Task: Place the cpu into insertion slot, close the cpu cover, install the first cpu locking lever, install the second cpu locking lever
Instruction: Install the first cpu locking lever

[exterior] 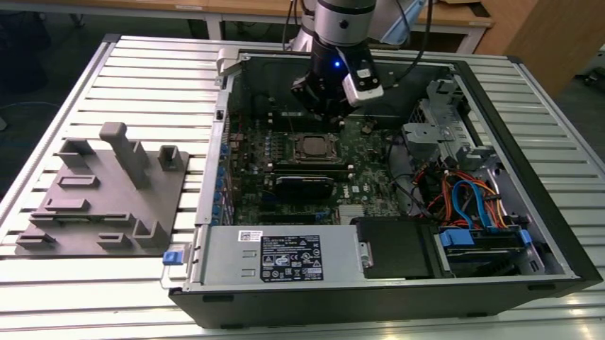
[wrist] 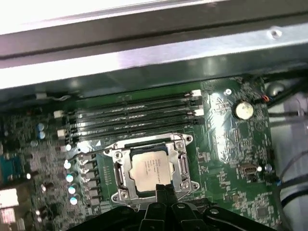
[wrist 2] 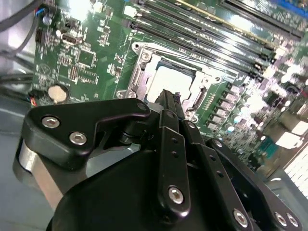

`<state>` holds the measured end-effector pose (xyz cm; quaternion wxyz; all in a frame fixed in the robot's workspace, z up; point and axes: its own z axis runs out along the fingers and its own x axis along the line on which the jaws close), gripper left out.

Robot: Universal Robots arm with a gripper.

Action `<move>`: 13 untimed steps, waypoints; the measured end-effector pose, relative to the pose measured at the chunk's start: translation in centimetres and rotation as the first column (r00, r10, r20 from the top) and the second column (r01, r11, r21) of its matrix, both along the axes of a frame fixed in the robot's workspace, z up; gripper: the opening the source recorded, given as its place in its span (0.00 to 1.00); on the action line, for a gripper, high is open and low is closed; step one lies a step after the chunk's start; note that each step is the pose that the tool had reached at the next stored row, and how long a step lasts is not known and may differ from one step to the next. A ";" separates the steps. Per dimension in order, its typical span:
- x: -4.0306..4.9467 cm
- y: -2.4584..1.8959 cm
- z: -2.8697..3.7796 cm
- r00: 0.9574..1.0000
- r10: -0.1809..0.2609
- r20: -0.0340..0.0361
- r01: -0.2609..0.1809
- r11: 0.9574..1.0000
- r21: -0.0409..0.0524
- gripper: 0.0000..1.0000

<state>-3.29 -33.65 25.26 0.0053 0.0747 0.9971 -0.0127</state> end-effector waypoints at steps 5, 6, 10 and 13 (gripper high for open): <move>0.00 0.00 -0.01 0.996 0.091 0.000 -0.091 0.996 0.000 0.10; 0.00 0.00 -0.02 0.994 0.108 0.000 -0.108 0.994 0.000 0.10; 0.00 0.00 -0.02 0.985 0.174 0.000 -0.174 0.985 0.000 0.10; -0.05 0.00 -0.03 0.980 0.198 0.000 -0.198 0.980 0.000 0.10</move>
